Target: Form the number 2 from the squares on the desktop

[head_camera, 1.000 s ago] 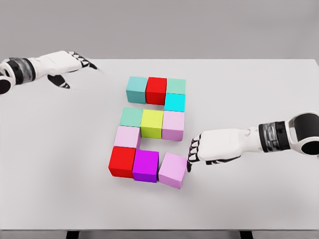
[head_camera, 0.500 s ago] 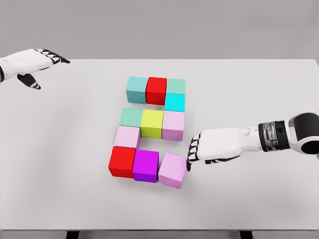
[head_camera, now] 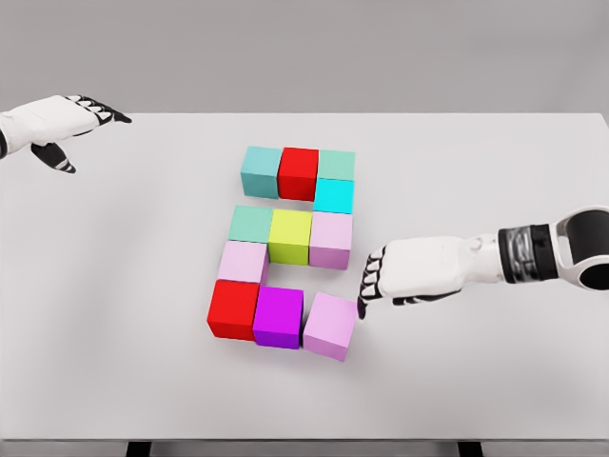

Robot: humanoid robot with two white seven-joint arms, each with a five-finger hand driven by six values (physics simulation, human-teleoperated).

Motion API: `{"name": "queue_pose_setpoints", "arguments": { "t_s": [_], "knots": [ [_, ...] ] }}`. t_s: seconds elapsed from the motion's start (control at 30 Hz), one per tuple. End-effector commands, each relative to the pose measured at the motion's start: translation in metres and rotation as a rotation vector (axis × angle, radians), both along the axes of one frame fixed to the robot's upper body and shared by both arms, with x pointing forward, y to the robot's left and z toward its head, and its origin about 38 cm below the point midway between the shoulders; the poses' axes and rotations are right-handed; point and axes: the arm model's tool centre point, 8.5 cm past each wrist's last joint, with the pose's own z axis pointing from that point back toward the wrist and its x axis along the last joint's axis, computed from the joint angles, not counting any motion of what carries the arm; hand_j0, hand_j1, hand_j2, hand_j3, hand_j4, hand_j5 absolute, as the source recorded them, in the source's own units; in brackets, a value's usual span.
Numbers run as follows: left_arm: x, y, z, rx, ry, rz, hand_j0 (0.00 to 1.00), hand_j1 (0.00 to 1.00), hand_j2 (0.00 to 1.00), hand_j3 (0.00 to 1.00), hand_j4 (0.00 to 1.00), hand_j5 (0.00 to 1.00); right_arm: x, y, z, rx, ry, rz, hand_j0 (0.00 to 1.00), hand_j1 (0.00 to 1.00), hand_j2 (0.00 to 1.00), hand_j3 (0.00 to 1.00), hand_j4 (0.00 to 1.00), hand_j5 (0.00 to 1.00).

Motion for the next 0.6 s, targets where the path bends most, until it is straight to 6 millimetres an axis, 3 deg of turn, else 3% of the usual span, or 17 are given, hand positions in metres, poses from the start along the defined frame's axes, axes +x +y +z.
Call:
{"name": "queue_pose_setpoints", "arguments": {
  "t_s": [0.0, 0.2, 0.37, 0.57],
  "knots": [
    [0.000, 0.002, 0.001, -0.007, -0.004, 0.006, 1.00, 1.00, 1.00, 1.00, 1.00, 1.00, 0.001, -0.001, 0.002, 0.006, 0.000, -0.005, 0.62, 0.62, 0.62, 0.62, 0.62, 0.62],
    [-0.001, 0.005, -0.003, -0.005, 0.007, 0.017, 1.00, 1.00, 1.00, 1.00, 1.00, 1.00, 0.003, -0.010, 0.006, -0.005, -0.011, -0.026, 0.62, 0.62, 0.62, 0.62, 0.62, 0.62],
    [-0.003, 0.006, -0.008, -0.006, 0.017, 0.018, 1.00, 1.00, 1.00, 1.00, 1.00, 1.00, 0.002, -0.034, 0.011, -0.031, -0.019, -0.073, 0.62, 0.62, 0.62, 0.62, 0.62, 0.62],
    [-0.003, 0.005, -0.007, -0.006, 0.016, 0.017, 1.00, 1.00, 1.00, 1.00, 1.00, 1.00, -0.002, -0.036, 0.003, -0.039, 0.003, -0.074, 0.62, 0.62, 0.62, 0.62, 0.62, 0.62]
  ]
}}
